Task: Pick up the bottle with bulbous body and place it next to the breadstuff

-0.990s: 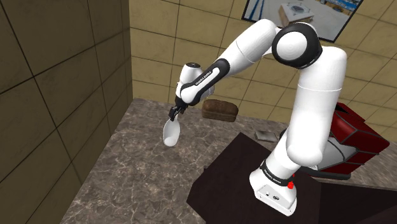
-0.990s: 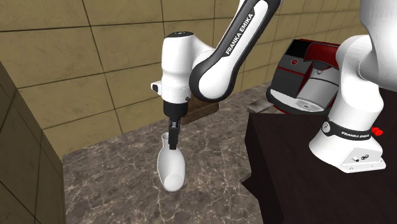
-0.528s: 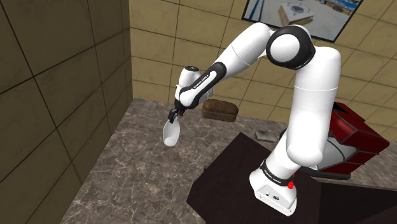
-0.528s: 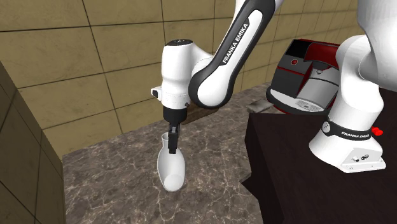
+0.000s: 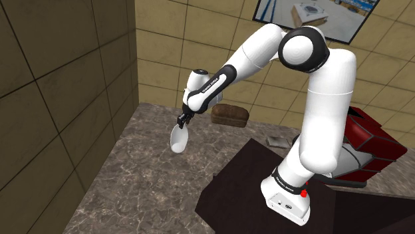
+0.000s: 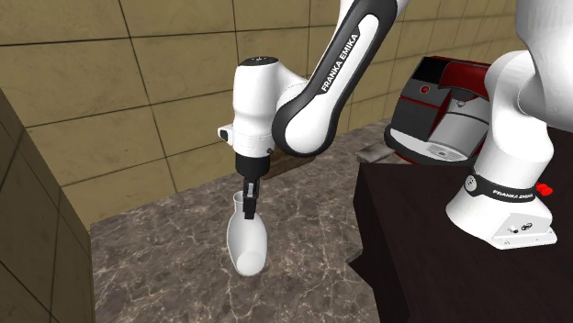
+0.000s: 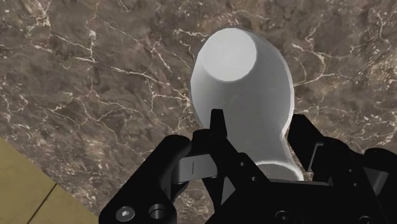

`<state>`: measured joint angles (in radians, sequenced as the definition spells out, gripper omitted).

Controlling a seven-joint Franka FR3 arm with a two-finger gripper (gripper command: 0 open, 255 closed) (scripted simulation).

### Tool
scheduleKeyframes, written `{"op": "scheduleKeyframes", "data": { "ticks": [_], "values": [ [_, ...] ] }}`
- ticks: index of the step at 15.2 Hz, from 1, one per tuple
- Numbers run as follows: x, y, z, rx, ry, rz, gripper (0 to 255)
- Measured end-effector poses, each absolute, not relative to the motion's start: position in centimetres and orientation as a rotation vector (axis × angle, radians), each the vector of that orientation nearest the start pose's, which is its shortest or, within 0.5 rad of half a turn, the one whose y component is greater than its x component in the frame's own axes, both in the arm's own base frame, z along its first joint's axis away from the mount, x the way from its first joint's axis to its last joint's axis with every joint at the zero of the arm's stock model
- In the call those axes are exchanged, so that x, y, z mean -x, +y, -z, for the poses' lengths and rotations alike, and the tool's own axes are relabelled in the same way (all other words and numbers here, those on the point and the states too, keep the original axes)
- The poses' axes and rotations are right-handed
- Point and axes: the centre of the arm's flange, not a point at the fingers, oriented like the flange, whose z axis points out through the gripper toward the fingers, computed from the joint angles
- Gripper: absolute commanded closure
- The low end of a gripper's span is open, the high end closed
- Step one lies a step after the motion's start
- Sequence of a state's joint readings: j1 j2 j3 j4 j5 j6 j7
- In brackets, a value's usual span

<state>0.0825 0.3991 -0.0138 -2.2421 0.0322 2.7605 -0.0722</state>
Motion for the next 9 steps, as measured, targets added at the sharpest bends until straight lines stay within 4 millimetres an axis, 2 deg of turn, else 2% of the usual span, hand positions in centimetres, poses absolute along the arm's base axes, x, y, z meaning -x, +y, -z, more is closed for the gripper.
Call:
{"op": "scheduleKeyframes", "data": {
  "ticks": [6,9],
  "values": [
    [-55.4,3.7,-19.9,3.123,-0.177,0.187,255],
    [-55.4,3.6,-21.0,3.123,-0.177,0.186,255]
  ]
}}
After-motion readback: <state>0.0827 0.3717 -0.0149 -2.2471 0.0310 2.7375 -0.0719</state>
